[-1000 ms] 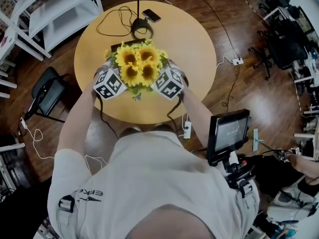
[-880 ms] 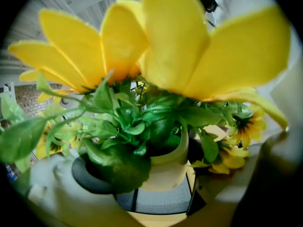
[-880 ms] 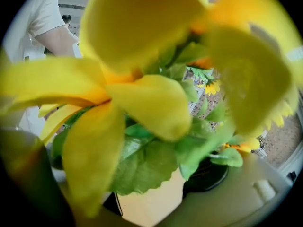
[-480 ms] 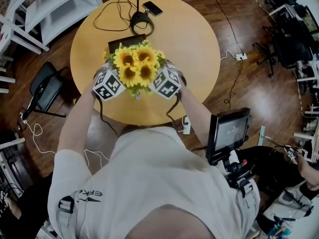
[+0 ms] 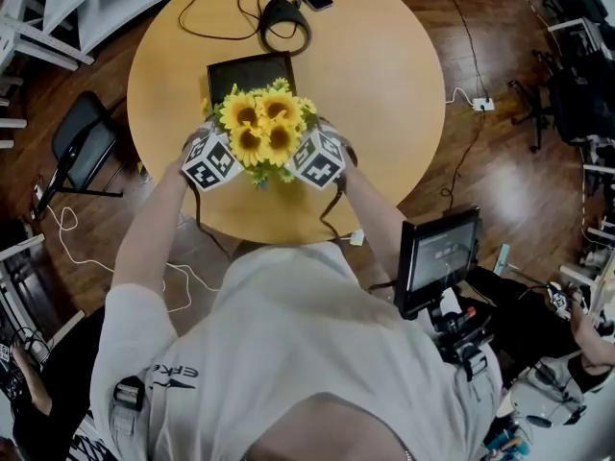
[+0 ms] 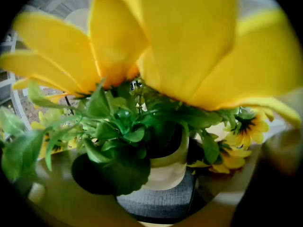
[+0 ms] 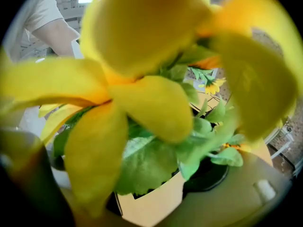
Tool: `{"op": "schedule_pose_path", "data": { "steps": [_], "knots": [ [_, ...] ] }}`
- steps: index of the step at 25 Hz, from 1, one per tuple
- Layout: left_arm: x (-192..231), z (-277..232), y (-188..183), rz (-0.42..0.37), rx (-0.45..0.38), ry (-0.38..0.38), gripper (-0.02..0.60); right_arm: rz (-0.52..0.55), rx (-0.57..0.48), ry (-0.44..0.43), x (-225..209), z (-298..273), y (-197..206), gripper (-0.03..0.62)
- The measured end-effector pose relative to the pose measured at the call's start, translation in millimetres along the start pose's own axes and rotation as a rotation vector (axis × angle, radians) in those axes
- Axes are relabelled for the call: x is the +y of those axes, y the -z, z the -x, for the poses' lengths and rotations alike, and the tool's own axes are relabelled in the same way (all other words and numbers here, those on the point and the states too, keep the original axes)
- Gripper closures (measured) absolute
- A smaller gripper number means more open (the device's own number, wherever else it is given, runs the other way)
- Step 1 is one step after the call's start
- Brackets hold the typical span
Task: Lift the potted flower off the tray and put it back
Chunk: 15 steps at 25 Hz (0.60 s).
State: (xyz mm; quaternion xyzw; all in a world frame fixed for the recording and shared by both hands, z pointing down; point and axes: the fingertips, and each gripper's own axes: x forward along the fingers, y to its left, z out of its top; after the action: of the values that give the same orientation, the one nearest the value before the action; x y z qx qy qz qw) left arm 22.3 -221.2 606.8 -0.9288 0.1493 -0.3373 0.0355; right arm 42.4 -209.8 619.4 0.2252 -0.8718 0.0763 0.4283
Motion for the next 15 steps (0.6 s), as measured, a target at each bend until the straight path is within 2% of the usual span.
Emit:
{"op": "schedule_pose_path", "data": {
  "steps": [7,15],
  "knots": [
    [5,-18,25,0.051,0.015,0.013,0.101,-0.005,0.032,-0.042,-5,-28,13,0.174],
    [4,-28,45,0.063,0.031,0.012,0.101,-0.001,0.062,-0.05,-2,-47,22,0.174]
  ]
}}
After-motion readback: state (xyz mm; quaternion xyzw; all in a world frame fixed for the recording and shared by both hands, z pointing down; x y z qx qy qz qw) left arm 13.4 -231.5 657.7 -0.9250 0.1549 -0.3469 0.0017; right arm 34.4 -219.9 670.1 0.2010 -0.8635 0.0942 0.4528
